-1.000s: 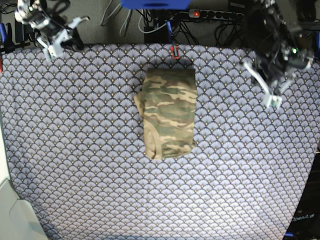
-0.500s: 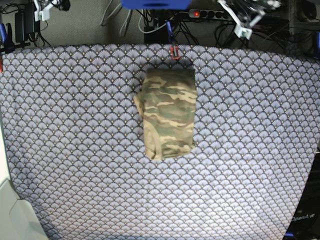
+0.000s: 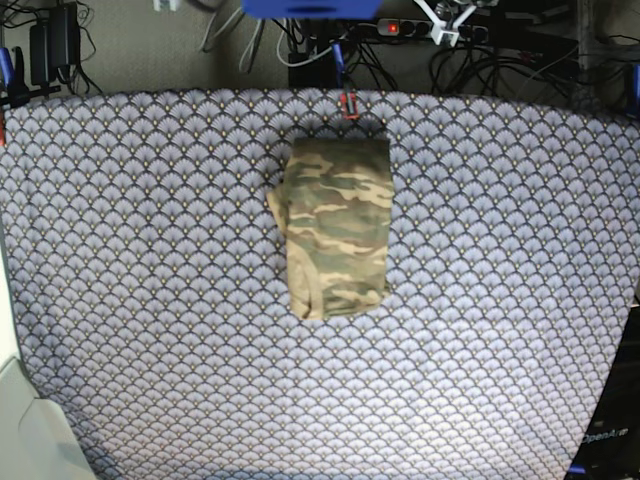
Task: Fold the T-shirt properly
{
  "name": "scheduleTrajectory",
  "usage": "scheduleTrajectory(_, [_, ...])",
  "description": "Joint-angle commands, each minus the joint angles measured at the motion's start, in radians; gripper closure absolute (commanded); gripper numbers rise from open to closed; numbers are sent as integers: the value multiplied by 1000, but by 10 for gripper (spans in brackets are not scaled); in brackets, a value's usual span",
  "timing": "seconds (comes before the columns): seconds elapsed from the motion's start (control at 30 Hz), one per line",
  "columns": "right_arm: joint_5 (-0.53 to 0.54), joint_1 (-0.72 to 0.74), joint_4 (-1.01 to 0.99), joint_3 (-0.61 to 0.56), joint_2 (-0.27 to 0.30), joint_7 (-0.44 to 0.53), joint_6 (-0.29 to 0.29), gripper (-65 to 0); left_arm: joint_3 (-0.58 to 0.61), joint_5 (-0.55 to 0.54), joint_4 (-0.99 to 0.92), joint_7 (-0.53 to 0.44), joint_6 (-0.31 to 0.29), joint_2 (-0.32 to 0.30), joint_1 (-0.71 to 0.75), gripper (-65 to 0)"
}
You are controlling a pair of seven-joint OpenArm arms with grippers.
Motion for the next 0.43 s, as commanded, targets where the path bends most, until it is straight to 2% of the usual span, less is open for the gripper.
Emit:
scheduleTrajectory(0.0, [-6,6,-4,-18,-6,14,-46,0,1,-2,-73,-39,4,-1,-45,-9])
scheduleTrajectory(0.03, [-15,21,-5,-32,-18,12,-83,0,4,-2,-146,-70,43,-1,-83,-9])
scheduleTrajectory(0.1, [-31,44,-8,-53,-38,5,-184,0,10,0,-264,-153,185,-1,-144,-9])
scheduleTrajectory(0.13, [-41,55,-21,-61,-49,-14,-237,0,10,1,-298,-194,271,0,-157,-9])
scheduleTrajectory(0.23, [-74,79,-50,-92,-71,-28,-352,0,17,27,-321,-279,443,5,-166,-11])
scheduleTrajectory(0.3, [-77,79,-48,-101,-80,-28,-401,0,32,52,-322,-279,495,10,-176,-12])
scheduleTrajectory(0.4, [-77,79,-50,-101,-84,-28,-418,0,38,55,-324,-256,498,23,-189,-13])
